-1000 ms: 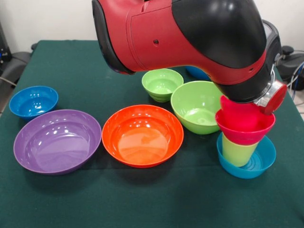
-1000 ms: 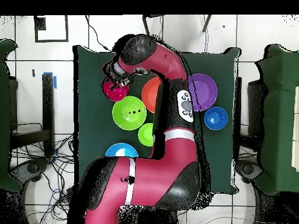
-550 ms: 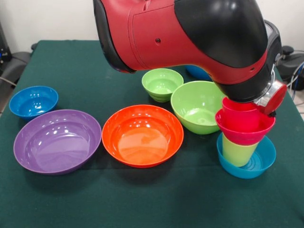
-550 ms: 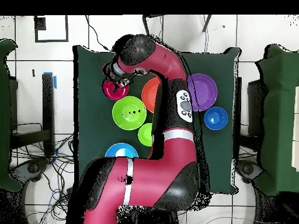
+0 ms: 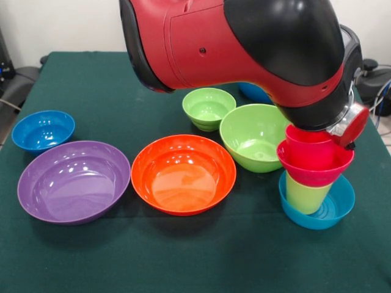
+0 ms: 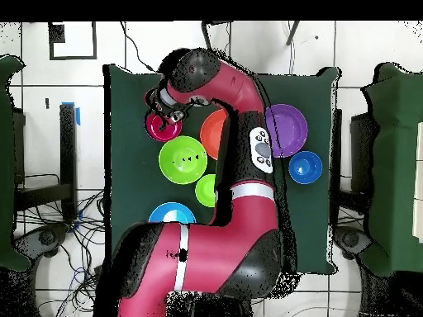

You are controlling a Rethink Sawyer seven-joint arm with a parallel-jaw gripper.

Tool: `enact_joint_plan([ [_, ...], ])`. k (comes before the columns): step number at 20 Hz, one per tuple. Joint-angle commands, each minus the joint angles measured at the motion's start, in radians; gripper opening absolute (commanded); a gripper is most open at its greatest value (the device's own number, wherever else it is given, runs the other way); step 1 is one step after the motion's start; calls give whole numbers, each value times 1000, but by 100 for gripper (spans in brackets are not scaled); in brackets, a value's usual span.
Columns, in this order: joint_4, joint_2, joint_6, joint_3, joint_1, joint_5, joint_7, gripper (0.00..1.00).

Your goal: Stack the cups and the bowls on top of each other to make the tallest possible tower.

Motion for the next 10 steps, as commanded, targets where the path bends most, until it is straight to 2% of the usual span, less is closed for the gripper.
enact_joint_plan([
  [1, 38, -77, 50, 17, 19, 7, 167, 100],
  [10, 84, -115, 47, 13, 12, 16, 164, 100],
])
